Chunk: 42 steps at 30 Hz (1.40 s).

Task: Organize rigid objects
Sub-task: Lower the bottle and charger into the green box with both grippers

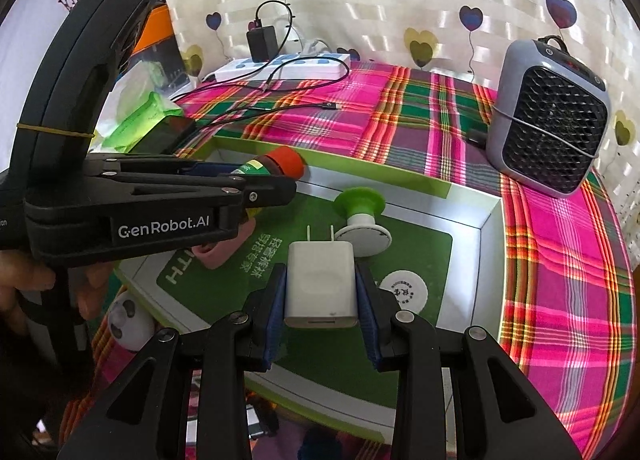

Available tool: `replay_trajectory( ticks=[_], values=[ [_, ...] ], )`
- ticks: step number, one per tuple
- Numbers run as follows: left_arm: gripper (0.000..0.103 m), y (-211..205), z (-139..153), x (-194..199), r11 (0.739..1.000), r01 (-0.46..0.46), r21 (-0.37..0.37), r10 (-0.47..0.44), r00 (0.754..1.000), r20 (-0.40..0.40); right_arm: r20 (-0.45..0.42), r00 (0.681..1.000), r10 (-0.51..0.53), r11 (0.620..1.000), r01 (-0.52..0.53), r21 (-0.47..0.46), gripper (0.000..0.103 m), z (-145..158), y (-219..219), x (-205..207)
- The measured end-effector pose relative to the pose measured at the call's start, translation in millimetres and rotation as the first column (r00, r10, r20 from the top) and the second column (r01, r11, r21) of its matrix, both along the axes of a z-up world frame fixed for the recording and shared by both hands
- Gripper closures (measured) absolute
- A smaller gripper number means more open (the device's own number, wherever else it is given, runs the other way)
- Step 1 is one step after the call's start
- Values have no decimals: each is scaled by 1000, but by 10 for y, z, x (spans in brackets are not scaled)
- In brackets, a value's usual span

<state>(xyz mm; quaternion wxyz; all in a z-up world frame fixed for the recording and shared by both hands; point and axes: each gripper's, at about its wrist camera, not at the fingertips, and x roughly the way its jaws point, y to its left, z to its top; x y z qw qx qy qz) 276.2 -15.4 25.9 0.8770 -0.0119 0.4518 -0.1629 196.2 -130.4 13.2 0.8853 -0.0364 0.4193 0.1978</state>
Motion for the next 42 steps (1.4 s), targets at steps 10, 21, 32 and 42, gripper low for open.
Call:
replay_trajectory(
  ticks=[10,21,32,42],
  values=[
    [72,-18,-61,47,1000,-3,-2,3,1000,-8,0,1000,-13,1000,13,-26,69,-47,0,42],
    [72,-36,-105,59,1000,-2,8,2,1000,-16,12,1000,-13,999,14,-44,69,-45,15,45],
    [72,-38,-106,71,1000,-6,-1,6,1000,-17,20,1000,-14,999,15,-36,69,-47,7,40],
    [72,-59,-110,58,999,-6,34,6,1000,-3,21,1000,-11,999,12,-37,69,-46,7,38]
  ],
)
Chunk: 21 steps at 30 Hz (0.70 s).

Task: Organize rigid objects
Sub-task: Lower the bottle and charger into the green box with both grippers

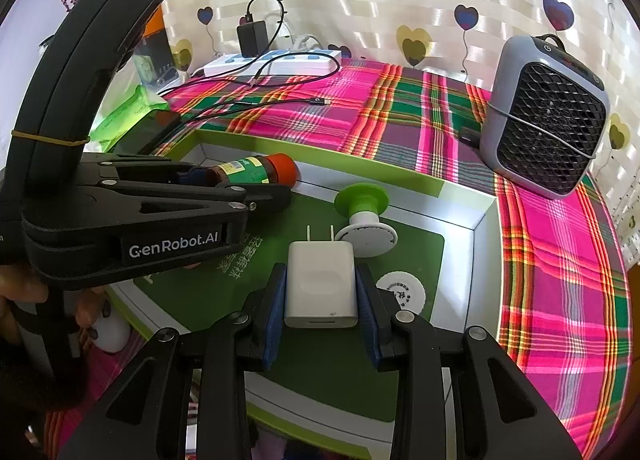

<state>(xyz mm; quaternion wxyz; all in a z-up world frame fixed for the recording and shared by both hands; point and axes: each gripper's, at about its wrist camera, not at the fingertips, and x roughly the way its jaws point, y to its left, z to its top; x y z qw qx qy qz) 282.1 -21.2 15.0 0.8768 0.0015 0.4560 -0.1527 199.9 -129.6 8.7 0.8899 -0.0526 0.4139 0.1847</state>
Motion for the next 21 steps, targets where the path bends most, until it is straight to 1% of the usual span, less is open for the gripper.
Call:
replay_trajectory(
  ticks=[4,21],
  values=[
    [72,-15,-2,-5,1000,3,13,-3,1000,4,-1,1000,8,1000,-8,-8,69,-5,18,-6],
    [68,-25,-4,-21,1000,12,16,-12,1000,6,-4,1000,18,1000,-18,-26,68,-22,65,3]
  ],
)
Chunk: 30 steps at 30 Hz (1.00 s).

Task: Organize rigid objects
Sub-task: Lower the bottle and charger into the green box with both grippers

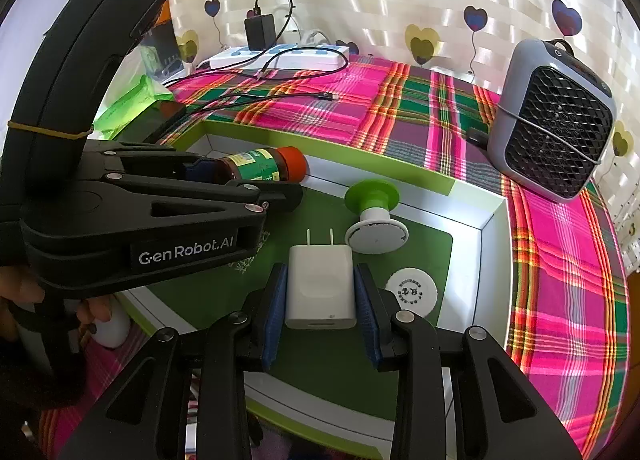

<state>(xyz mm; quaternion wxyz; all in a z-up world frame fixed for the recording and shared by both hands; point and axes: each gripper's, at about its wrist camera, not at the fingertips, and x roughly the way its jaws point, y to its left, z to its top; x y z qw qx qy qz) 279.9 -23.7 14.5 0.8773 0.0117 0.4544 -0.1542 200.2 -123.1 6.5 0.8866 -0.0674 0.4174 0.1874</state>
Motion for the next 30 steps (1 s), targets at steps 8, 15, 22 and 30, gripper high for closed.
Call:
replay_trajectory(
  ticks=[8,15,22,30],
  values=[
    [67,-5,-3,-9,1000,0,-4,0,1000,-2,0,1000,-2,1000,2,-1,67,-2,-6,3],
    [67,-4,2,-5,1000,-3,-8,3,1000,-6,4,1000,-7,1000,7,4,65,-3,-20,-6],
    [66,7,3,-4,1000,-7,-18,6,1000,-10,6,1000,-3,1000,3,10,65,6,-18,-11],
    [66,47,42,-21,999,-14,-31,13,1000,-5,8,1000,-8,1000,8,14,65,13,-28,-21]
  ],
)
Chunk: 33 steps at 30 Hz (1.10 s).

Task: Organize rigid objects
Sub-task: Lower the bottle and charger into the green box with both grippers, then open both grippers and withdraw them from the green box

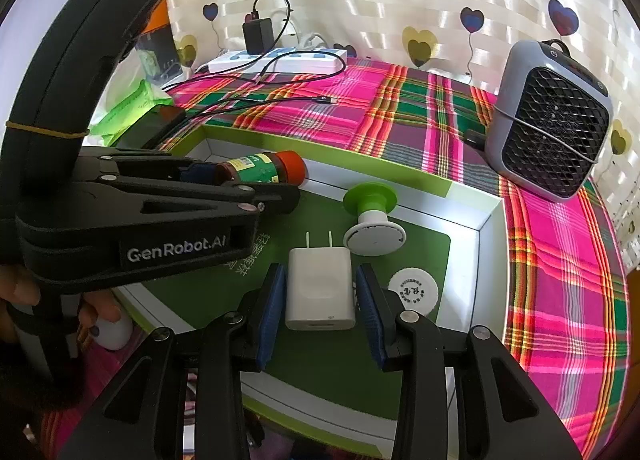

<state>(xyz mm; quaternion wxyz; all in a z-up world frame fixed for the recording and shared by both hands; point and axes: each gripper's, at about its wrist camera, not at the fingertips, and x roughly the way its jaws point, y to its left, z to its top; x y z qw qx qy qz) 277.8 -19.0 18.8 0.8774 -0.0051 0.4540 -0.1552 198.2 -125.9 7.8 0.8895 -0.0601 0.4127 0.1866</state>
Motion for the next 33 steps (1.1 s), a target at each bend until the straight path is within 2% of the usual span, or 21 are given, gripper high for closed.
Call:
replay_trajectory(
  ticks=[20,33],
  values=[
    [66,13,142,-163,1000,-24,7,23,999,44,9,1000,-14,1000,14,15,65,50,-20,-59],
    [66,29,241,-330,1000,-7,-7,8,998,63,27,999,-26,999,26,23,65,105,-52,-170]
  ],
)
